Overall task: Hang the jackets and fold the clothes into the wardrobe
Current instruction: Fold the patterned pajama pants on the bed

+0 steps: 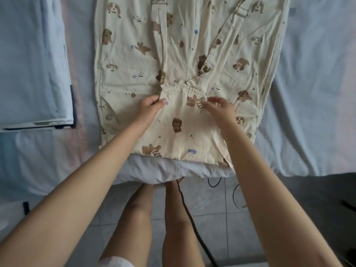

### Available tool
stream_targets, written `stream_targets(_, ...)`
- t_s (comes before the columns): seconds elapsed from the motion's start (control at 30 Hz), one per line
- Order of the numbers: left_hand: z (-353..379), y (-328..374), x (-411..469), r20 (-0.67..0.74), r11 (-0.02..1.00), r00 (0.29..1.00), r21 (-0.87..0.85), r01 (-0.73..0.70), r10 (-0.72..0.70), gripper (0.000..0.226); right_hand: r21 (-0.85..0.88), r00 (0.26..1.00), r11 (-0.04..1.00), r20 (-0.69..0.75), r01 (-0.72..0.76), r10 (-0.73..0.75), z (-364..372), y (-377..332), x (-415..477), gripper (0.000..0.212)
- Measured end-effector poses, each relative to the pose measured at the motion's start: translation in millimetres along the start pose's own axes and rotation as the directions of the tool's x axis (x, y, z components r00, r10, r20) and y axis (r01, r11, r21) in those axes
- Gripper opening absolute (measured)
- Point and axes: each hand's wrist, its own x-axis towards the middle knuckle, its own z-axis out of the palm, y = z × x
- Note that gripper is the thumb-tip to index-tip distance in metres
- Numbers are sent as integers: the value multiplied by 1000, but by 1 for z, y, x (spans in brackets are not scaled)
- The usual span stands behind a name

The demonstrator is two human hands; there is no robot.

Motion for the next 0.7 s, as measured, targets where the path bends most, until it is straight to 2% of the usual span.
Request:
stream_targets(0.07, 0, -5, 0, -23, 1000, 999, -1, -22, 22, 14, -105, 999, 994, -37, -30, 26, 10, 3, 1, 40)
stream_targets(0.13, -2, -8, -1, -65, 998, 997, 46, -49, 52, 5, -44, 997, 998, -70, -47, 44, 17, 3, 1, 32)
stream_targets(0.27, -6, -8, 4, -224, 983, 965, 154, -103, 137, 22, 21, 996, 1000, -89, -15, 17, 22, 16, 17, 29)
stream_targets(0.33, -5, -8, 7, -268, 982, 952, 157, -107, 147, 24, 18, 995, 1000, -104, 0, 2, 19, 11, 12, 19)
stream_targets(0.37, -3, -9, 8, -280, 978, 947, 180, -109, 157, 22, 21, 993, 1000, -114, 13, -10, 19, 10, 12, 20)
stream_targets(0.43, 0, -11, 7, -277, 945, 935, 299, -135, 222, 21, -35, 986, 999, -165, 31, -36, 18, 5, 9, 19)
stream_targets(0.5, 2, -13, -3, -224, 840, 903, 497, -218, 367, 24, -240, 963, 970, -250, 45, -106, 23, 6, 5, 7)
stream_targets(0.53, 2, -17, -10, -190, 755, 870, 601, -263, 455, 26, -364, 935, 928, -298, 72, -190, 26, 8, -4, 20)
stream_targets(0.57, 2, -22, -20, -156, 653, 823, 695, -301, 546, 29, -474, 889, 869, -325, 144, -324, 30, 11, -15, 34)
stream_targets(0.6, 3, -29, -32, -108, 546, 776, 770, -330, 622, 33, -568, 814, 775, -288, 279, -504, 37, 15, -30, 46)
stream_targets(0.63, 3, -38, -44, -29, 440, 737, 818, -372, 675, 36, -651, 721, 600, -114, 465, -683, 45, 23, -44, 54)
stream_targets(0.67, 2, -49, -53, 96, 330, 721, 842, -426, 687, 39, -694, 594, 346, 147, 632, -791, 56, 36, -56, 57)
stream_targets(0.7, -3, -60, -61, 232, 223, 723, 852, -474, 650, 43, -672, 467, 105, 385, 733, -796, 64, 52, -63, 58)
